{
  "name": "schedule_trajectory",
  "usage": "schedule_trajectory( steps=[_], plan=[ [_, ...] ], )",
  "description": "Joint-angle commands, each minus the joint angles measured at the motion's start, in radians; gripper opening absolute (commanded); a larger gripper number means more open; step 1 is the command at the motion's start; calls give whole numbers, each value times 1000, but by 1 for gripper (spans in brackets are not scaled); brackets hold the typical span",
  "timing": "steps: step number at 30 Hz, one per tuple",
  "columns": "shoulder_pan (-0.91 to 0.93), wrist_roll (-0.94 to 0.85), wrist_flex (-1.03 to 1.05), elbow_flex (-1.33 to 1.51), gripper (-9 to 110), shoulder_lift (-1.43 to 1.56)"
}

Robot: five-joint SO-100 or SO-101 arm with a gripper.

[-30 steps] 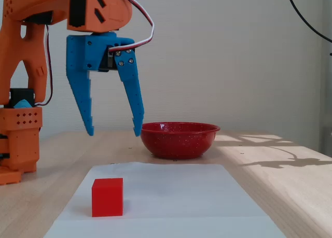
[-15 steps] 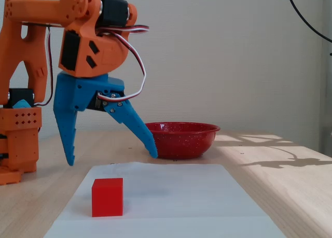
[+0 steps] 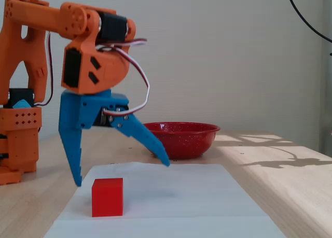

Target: Grasp the red cube and put it in the red bowl

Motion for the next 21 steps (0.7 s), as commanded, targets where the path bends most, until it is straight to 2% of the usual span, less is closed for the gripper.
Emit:
schedule_trajectory(
  steps=[1,21],
  plan=[
    [-55,20,-40,-43,63,64],
    [-40,26,-202,71,64,46]
  ],
)
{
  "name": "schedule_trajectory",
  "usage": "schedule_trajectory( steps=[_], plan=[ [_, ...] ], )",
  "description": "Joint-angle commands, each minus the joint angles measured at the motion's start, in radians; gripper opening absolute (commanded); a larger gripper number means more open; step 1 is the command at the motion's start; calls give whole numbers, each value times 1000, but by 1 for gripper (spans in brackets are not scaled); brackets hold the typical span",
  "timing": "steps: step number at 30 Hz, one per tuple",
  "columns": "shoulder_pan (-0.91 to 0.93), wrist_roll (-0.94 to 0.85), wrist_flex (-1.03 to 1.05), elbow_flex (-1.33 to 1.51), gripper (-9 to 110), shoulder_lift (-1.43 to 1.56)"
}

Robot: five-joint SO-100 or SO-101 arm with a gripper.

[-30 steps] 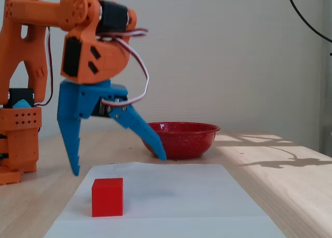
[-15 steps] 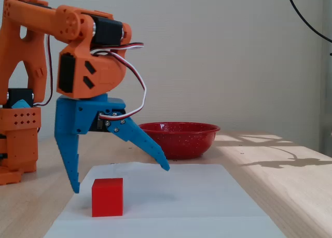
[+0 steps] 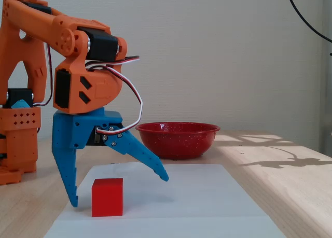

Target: Grasp the red cube and put it in the red bowl

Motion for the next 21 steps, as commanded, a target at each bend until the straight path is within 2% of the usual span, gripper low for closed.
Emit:
schedule_trajectory(
  steps=[1,17,21],
  plan=[
    [0,0,-23,-46,63,44],
    [2,-6,-54,-40,56,29],
    [6,-8,-51,-41,51,29]
  ],
)
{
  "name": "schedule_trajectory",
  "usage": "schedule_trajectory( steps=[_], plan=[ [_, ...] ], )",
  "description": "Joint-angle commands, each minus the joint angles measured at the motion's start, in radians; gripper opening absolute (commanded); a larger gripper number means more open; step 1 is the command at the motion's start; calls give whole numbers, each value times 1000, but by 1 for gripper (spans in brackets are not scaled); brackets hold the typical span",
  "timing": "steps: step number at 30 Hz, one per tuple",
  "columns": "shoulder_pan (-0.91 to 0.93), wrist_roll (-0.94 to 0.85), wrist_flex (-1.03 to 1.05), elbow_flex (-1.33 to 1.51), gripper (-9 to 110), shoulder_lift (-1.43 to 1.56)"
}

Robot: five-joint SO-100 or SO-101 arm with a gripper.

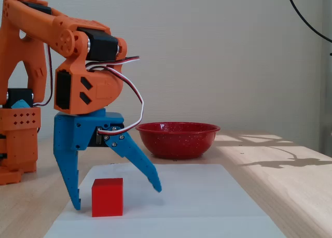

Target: Grasp the red cube and put it in the red bowl

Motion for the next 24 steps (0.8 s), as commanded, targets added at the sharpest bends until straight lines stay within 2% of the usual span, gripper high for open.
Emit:
schedule_trajectory(
  steps=[1,14,18,24],
  plan=[
    [6,-6,-14,-41,49,37],
    [9,20,-26,-38,17,44],
    [8,11,-31,-43,0,46],
    [14,-31,75,-156,0,48]
  ],
)
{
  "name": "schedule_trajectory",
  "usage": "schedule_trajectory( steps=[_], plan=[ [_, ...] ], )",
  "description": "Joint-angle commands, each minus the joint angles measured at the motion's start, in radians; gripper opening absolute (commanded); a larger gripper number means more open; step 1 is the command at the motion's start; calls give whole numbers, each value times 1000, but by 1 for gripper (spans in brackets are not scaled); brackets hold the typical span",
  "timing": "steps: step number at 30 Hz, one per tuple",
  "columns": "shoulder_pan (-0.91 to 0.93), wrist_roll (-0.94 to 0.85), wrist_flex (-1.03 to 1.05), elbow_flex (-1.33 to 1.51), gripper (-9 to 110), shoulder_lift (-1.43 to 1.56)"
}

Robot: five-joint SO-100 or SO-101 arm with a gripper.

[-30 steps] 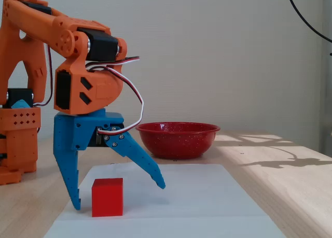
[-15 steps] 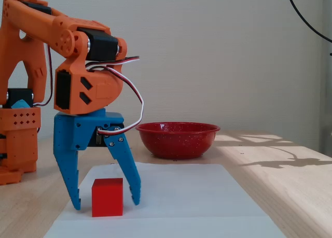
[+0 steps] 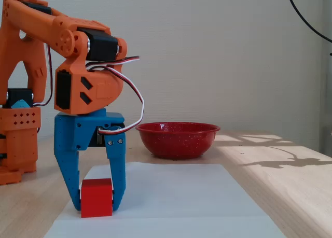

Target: Grasp the red cube and put it in the red bowl

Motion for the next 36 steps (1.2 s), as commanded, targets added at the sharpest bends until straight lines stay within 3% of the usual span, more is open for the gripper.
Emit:
schedule_trajectory(
  steps=[1,17,36],
  plan=[
    [18,-44,104,-184,0,49],
    [199,-275,643,-695,0,140],
    [801,-669,652,-715,0,377]
  ],
)
